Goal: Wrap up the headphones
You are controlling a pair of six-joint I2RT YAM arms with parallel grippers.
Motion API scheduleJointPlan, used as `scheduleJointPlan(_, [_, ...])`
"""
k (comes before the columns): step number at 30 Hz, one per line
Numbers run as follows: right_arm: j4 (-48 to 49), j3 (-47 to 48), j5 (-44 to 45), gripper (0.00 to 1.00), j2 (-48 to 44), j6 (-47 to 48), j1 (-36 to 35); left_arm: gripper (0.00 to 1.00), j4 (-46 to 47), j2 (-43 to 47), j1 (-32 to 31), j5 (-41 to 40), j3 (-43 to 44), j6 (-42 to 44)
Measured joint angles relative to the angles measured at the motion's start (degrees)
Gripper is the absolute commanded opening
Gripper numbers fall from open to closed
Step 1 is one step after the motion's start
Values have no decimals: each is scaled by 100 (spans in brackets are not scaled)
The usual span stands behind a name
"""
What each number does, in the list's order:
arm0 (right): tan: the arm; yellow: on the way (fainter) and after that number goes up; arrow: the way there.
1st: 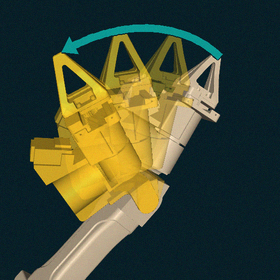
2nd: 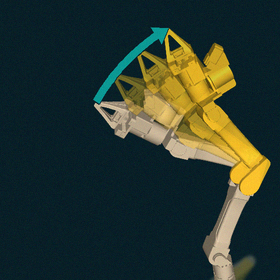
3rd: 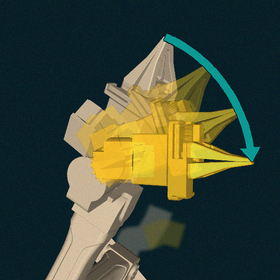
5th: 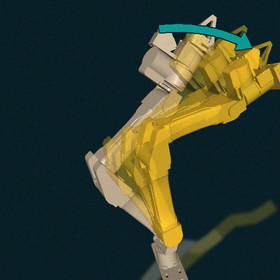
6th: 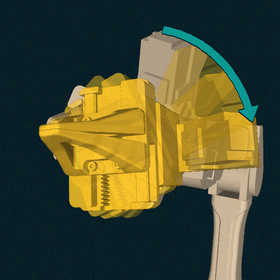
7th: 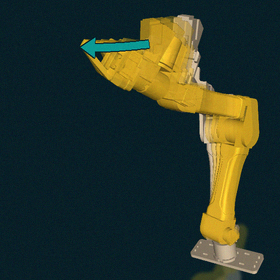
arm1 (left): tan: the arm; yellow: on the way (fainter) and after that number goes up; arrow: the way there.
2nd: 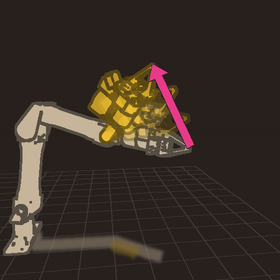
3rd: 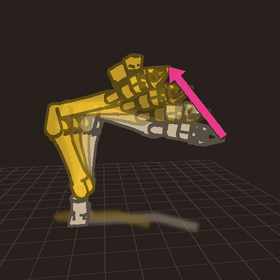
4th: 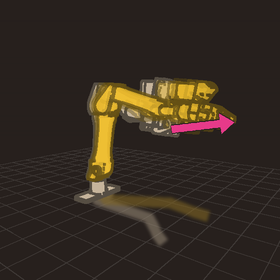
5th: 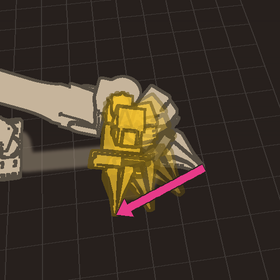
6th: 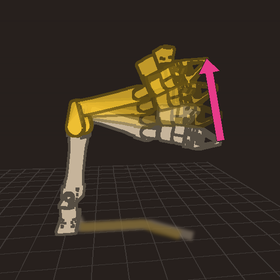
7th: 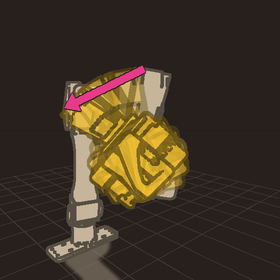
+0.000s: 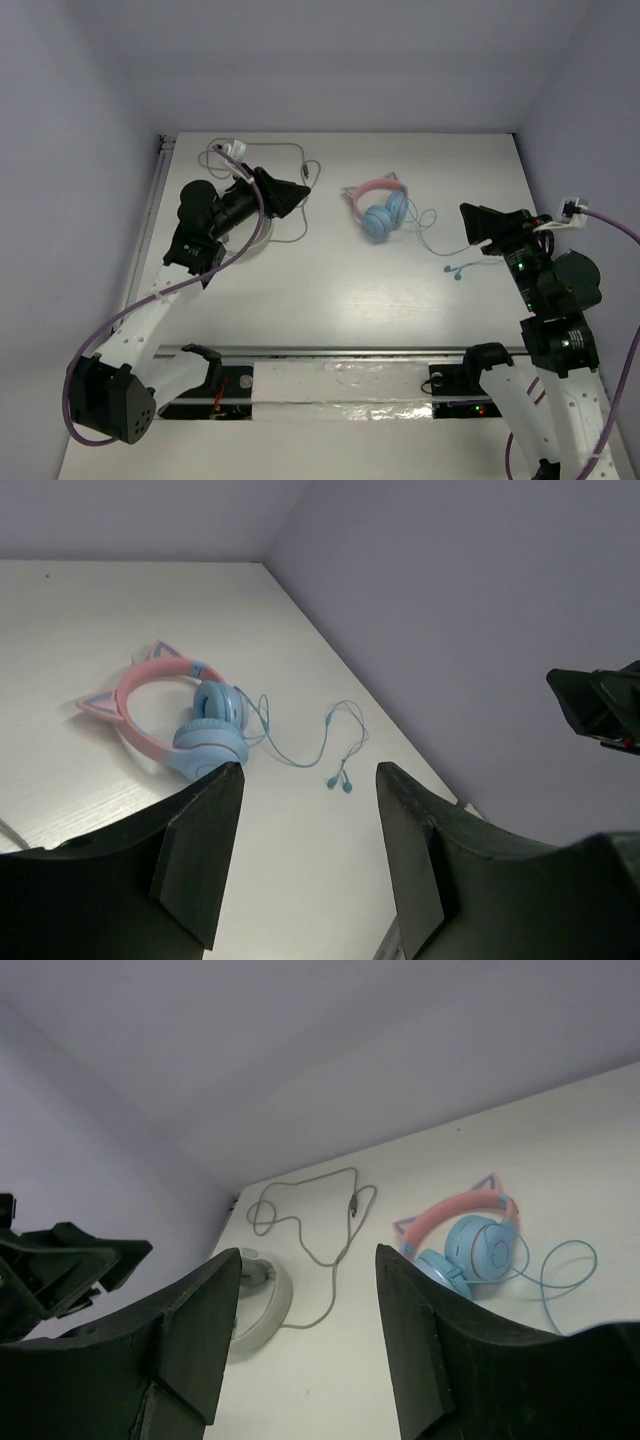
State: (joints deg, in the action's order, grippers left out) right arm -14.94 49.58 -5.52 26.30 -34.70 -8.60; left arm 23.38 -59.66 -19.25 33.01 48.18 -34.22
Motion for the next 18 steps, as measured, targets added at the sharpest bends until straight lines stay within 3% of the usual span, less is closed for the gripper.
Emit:
scheduleJointPlan(4, [-4,0,-153,59,-42,-15,0,51,138,-262,-103,-76,280,7])
scheduleJointPlan(6, [-4,-2,-269,49,-42,-9,0,38,173,-380,-133,-118,352,-15])
scheduleJointPlan(7, [-4,-9,-319,29,-42,-7,0,34,146,-472,-173,-177,417,4])
scheduleJointPlan(8, [0,-26,-365,19,-42,2,0,22,118,-568,-210,-234,511,17])
scheduleJointPlan(10, [2,-74,-439,0,-44,4,0,13,-142,-876,-321,-518,863,197])
scheduleJointPlan(11, [-7,-101,-461,0,-42,7,0,4,-262,-1073,-398,-667,1115,321])
scheduleJointPlan(12, [-7,-116,-481,0,-42,7,0,0,-356,-1279,-459,-793,1364,431])
scheduleJointPlan(18, [0,-153,-549,0,-42,0,0,0,-1121,-2826,-833,-1659,3062,1539])
